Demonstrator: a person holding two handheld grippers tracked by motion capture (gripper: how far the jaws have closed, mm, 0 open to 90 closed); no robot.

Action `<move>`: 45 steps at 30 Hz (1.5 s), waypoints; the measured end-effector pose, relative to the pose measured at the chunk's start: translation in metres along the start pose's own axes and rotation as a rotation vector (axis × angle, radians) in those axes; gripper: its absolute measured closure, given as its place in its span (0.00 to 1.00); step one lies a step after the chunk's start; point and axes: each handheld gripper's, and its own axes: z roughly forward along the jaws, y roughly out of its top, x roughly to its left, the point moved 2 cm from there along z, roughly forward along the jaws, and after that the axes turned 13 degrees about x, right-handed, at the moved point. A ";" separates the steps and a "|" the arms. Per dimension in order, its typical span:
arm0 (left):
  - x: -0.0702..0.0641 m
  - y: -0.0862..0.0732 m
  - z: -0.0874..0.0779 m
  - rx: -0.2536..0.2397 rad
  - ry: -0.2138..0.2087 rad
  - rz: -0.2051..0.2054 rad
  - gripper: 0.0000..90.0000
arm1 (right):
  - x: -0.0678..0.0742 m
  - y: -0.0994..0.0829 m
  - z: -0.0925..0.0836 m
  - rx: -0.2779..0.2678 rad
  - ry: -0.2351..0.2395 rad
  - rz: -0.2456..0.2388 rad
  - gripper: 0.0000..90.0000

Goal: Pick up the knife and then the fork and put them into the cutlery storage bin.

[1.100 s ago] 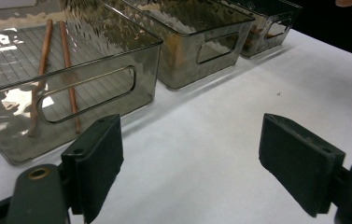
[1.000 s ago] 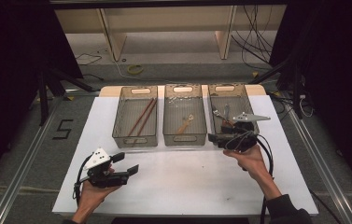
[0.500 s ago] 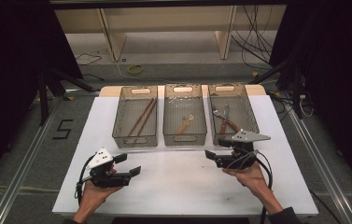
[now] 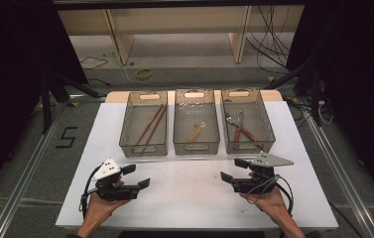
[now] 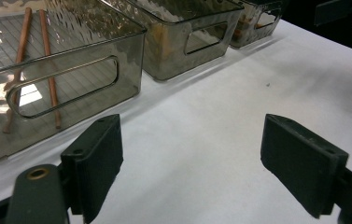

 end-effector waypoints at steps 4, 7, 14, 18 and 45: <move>0.000 0.000 0.000 -0.001 -0.002 0.001 0.23 | 0.000 -0.007 -0.003 -0.004 -0.005 0.005 0.28; -0.001 0.000 0.000 0.000 -0.007 0.002 0.23 | -0.001 -0.013 -0.006 0.002 -0.020 0.008 0.27; -0.002 0.000 0.000 -0.002 -0.009 0.003 0.22 | -0.002 -0.019 -0.011 -0.007 -0.025 0.016 0.27; -0.002 0.000 0.000 -0.003 -0.010 0.004 0.23 | -0.002 -0.019 -0.011 -0.005 -0.024 0.017 0.27; -0.001 0.000 0.000 -0.005 -0.006 0.004 0.22 | -0.002 -0.019 -0.011 -0.006 -0.024 0.017 0.27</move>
